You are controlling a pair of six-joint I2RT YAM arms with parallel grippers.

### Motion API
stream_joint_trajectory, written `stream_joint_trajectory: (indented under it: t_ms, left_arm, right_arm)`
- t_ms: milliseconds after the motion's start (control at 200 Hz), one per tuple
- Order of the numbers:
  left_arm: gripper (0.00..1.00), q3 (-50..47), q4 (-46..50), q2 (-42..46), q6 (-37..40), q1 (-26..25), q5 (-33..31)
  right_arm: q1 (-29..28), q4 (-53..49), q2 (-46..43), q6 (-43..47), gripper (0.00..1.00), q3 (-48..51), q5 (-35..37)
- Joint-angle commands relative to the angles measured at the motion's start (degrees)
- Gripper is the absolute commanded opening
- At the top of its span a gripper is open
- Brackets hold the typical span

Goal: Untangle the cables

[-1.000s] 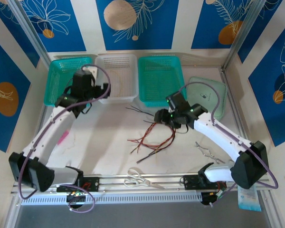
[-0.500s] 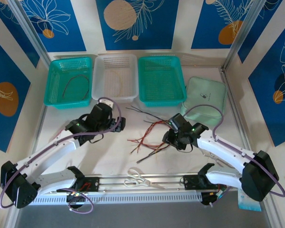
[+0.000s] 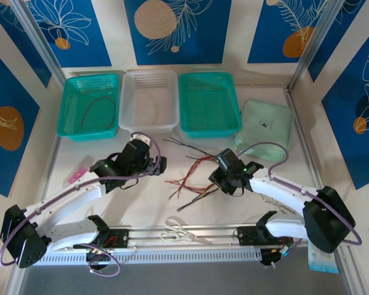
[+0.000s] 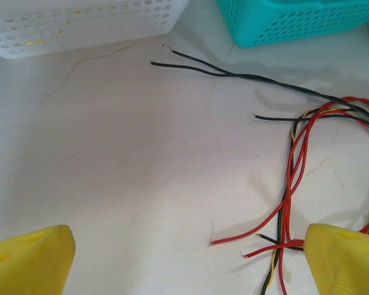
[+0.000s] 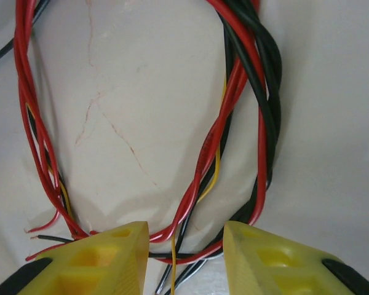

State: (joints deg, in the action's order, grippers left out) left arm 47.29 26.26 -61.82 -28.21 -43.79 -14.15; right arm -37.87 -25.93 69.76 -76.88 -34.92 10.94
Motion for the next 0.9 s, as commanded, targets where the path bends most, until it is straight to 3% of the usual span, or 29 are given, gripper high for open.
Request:
stream_joint_trajectory:
  t_ms: [0,380,665,830,890]
  left_arm:
    - [0.95,-0.5,-1.7,0.0,0.2,-0.6,0.0]
    - [0.95,-0.1,-1.6,-0.1,0.7,-0.8,1.2]
    - [0.94,0.8,-2.0,-1.6,1.2,-0.8,1.8]
    - [0.94,1.2,-1.4,-1.6,1.4,-1.0,2.0]
    - [0.94,1.3,-1.2,-1.2,1.5,-1.1,1.8]
  right_arm:
    - [-0.5,0.4,3.4,-2.1,0.36,-1.4,-0.3]
    - [-1.8,2.2,7.2,-5.0,0.25,-2.5,2.1]
    - [-1.0,4.1,11.4,-4.4,0.24,-2.9,0.8]
    - [-1.5,4.3,9.9,-4.9,0.04,-2.4,1.8]
    - [-1.5,3.1,8.4,-4.8,0.01,-2.5,2.4]
